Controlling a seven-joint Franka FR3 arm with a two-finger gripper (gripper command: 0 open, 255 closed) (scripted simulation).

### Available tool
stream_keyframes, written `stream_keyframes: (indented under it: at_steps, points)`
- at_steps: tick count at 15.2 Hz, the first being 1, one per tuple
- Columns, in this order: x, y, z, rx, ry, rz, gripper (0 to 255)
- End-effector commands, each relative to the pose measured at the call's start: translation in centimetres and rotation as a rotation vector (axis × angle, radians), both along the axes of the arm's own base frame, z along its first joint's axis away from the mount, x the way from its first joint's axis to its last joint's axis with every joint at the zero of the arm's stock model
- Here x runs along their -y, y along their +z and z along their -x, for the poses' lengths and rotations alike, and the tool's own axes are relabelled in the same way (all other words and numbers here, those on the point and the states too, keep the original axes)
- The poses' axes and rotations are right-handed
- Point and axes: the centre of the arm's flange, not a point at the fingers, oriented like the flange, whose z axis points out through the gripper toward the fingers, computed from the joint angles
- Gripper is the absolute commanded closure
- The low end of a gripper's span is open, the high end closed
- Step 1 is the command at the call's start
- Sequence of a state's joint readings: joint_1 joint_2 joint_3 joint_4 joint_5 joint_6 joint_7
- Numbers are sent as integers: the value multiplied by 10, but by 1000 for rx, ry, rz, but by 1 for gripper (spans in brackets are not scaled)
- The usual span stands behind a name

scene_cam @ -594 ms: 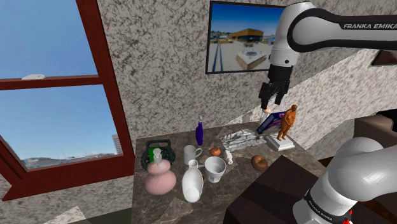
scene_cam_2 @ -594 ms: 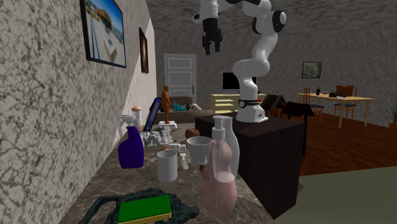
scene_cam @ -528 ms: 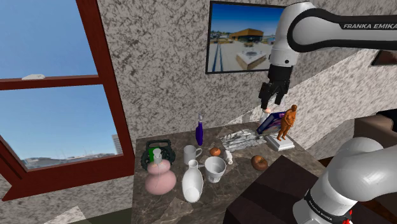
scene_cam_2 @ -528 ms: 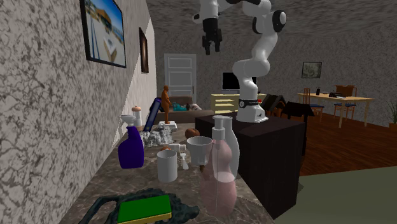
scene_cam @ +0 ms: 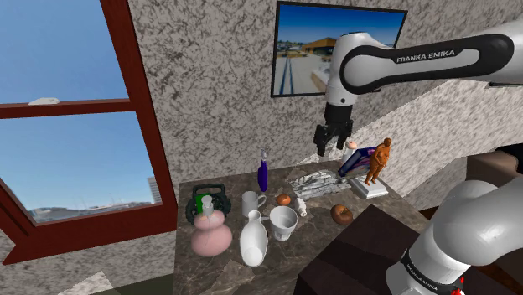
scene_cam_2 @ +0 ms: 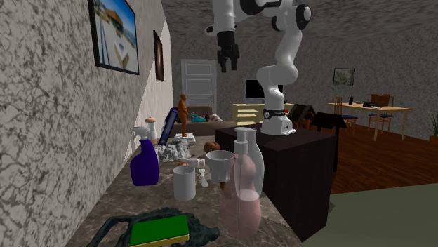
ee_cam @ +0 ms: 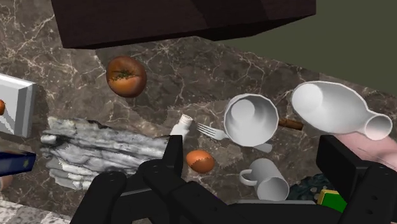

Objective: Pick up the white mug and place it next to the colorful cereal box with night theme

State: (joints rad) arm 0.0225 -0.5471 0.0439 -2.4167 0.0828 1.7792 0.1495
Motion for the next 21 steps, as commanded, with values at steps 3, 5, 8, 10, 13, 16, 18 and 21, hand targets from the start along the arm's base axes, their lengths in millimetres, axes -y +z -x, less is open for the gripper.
stream_keyframes:
  at_steps: [3, 5, 8, 10, 13, 16, 18, 21]
  points:
    - [-19, -40, -35, -7, -4, 6, 0]
    - [-28, -59, -52, -12, -6, 9, 0]
    - [-42, -87, -78, -18, -9, 14, 0]
    - [-51, -107, -94, -23, -11, 17, 0]
    - [-64, -135, -119, -30, -14, 22, 0]
    - [-78, -164, -144, -36, -16, 27, 0]
    - [-86, -184, -161, -41, -18, 30, 0]
    - [-99, -213, -185, -47, -21, 35, 0]
